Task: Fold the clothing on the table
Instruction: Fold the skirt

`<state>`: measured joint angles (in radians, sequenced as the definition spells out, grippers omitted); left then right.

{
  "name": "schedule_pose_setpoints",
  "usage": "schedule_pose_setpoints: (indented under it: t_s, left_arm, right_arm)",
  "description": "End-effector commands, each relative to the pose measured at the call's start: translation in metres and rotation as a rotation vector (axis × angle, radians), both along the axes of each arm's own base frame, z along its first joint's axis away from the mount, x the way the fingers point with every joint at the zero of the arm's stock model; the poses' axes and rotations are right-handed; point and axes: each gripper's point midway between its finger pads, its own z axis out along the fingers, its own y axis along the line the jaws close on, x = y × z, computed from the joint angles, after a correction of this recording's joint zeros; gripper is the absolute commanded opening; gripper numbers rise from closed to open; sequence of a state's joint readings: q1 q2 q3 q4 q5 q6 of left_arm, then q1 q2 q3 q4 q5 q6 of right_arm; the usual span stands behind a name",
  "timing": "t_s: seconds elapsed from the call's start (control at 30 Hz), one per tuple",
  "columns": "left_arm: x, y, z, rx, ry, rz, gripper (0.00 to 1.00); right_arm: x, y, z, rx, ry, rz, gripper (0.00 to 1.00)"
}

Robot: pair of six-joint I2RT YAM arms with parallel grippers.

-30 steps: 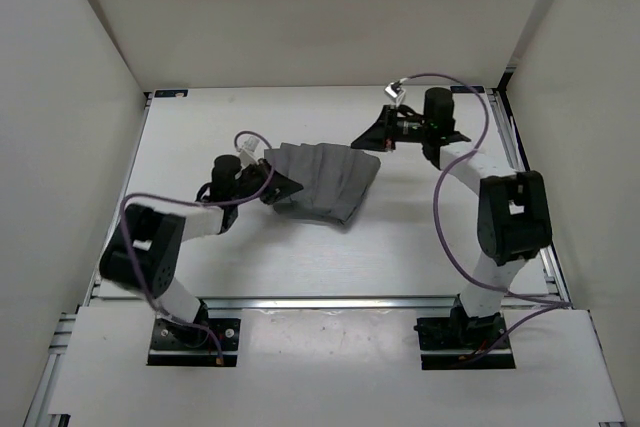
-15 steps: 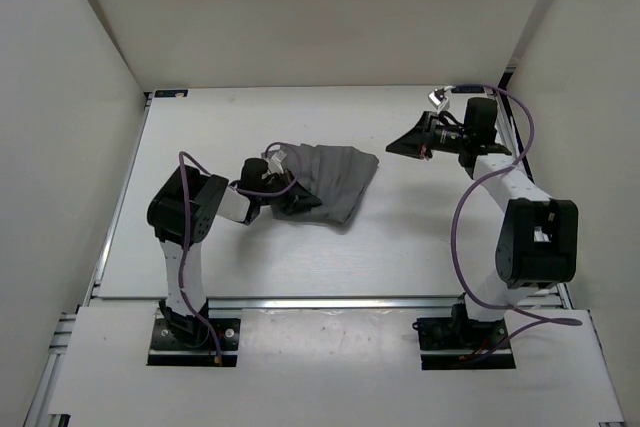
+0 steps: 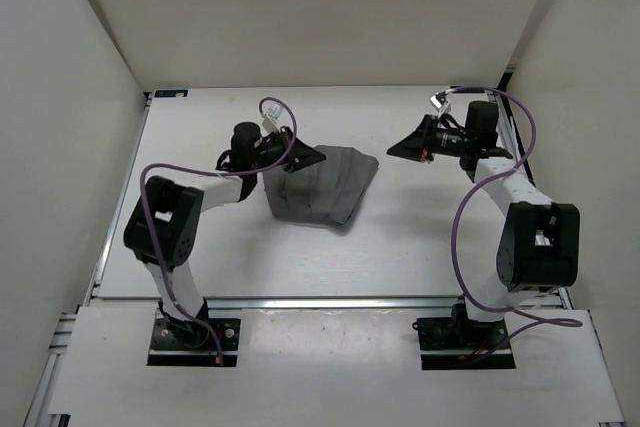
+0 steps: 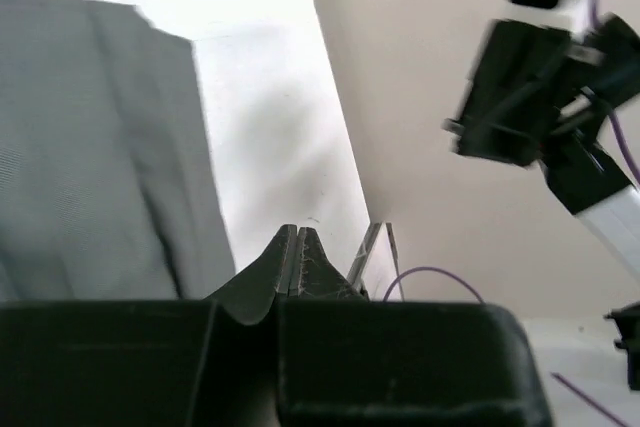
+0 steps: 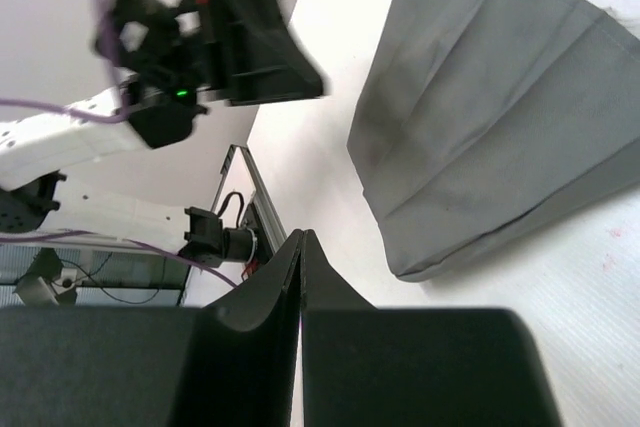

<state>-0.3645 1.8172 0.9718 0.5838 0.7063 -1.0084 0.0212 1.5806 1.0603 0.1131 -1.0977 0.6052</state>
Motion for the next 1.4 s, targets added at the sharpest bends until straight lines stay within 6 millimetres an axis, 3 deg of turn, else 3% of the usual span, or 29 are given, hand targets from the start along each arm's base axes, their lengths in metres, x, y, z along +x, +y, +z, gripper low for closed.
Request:
schedule_pose_setpoints:
  t_s: [0.0, 0.1, 0.17, 0.2, 0.27, 0.37, 0.47, 0.6, 0.7, 0.77, 0.87, 0.93, 1.03, 1.07, 1.1, 1.17, 1.23, 1.27, 1.33, 1.37]
  left_arm:
    - [-0.025, 0.013, -0.005, 0.073, 0.015, 0.01, 0.0]
    - [-0.032, 0.051, -0.039, 0.173, 0.058, 0.112, 0.0]
    - [-0.042, 0.083, -0.074, 0.19, 0.16, 0.195, 0.0]
    - [-0.04, 0.091, -0.077, 0.172, 0.176, 0.219, 0.0]
    - [-0.053, 0.096, -0.103, 0.186, 0.233, 0.21, 0.0]
    - [-0.055, 0.095, -0.127, 0.258, 0.259, 0.19, 0.0]
    - [-0.053, 0.092, -0.133, 0.25, 0.271, 0.175, 0.0]
    - [-0.038, 0.093, -0.098, 0.212, 0.182, 0.214, 0.0]
    - [-0.022, 0.1, -0.051, 0.199, 0.061, 0.278, 0.0]
    - [-0.016, 0.102, -0.009, 0.173, -0.047, 0.323, 0.02]
    - [-0.013, 0.088, 0.05, 0.067, -0.183, 0.324, 0.05]
    - [-0.022, 0.052, 0.074, 0.021, -0.225, 0.21, 0.0]
    - [-0.044, -0.007, 0.057, 0.061, -0.214, -0.012, 0.0]
    - [-0.049, -0.016, 0.034, 0.112, -0.176, -0.063, 0.0]
    - [-0.061, -0.035, 0.022, 0.13, -0.141, -0.129, 0.0]
    - [-0.076, -0.055, 0.005, 0.137, -0.111, -0.196, 0.0]
    - [-0.082, -0.062, -0.013, 0.121, -0.065, -0.207, 0.0]
    - [-0.081, -0.064, -0.011, 0.097, -0.068, -0.197, 0.0]
    - [-0.088, -0.066, -0.047, 0.107, 0.012, -0.214, 0.0]
    - [-0.093, -0.068, -0.054, 0.113, 0.035, -0.225, 0.0]
  right_arm:
    - [-0.002, -0.007, 0.013, -0.004, -0.068, -0.015, 0.0]
    - [-0.005, -0.007, 0.014, -0.008, -0.074, -0.011, 0.0]
    - [-0.007, -0.007, 0.012, -0.011, -0.064, -0.015, 0.0]
    - [-0.01, -0.007, 0.007, -0.009, -0.048, -0.008, 0.0]
    - [-0.006, -0.02, 0.008, -0.008, -0.046, -0.04, 0.0]
    - [-0.006, -0.025, 0.008, -0.015, -0.042, -0.057, 0.0]
    - [-0.006, -0.026, 0.008, -0.016, -0.038, -0.057, 0.0]
    - [-0.007, -0.029, 0.01, 0.001, -0.044, -0.069, 0.0]
    - [-0.01, -0.032, 0.007, 0.006, -0.047, -0.084, 0.0]
    - [-0.013, -0.031, 0.004, 0.011, -0.039, -0.086, 0.0]
    - [-0.021, -0.035, -0.001, 0.021, -0.023, -0.093, 0.0]
    - [-0.026, -0.036, -0.004, 0.021, -0.022, -0.097, 0.0]
    - [-0.027, -0.036, -0.01, 0.02, -0.007, -0.107, 0.0]
    - [-0.028, -0.037, -0.009, 0.023, -0.004, -0.104, 0.0]
    - [-0.027, -0.039, -0.009, 0.018, -0.013, -0.108, 0.0]
    - [-0.024, -0.041, -0.007, 0.022, -0.01, -0.115, 0.0]
    - [-0.022, -0.046, -0.007, 0.022, -0.008, -0.127, 0.0]
    - [-0.021, -0.044, -0.008, 0.02, -0.008, -0.121, 0.0]
    - [-0.017, -0.051, -0.005, 0.019, -0.018, -0.139, 0.0]
    - [-0.016, -0.052, -0.003, 0.017, -0.021, -0.142, 0.0]
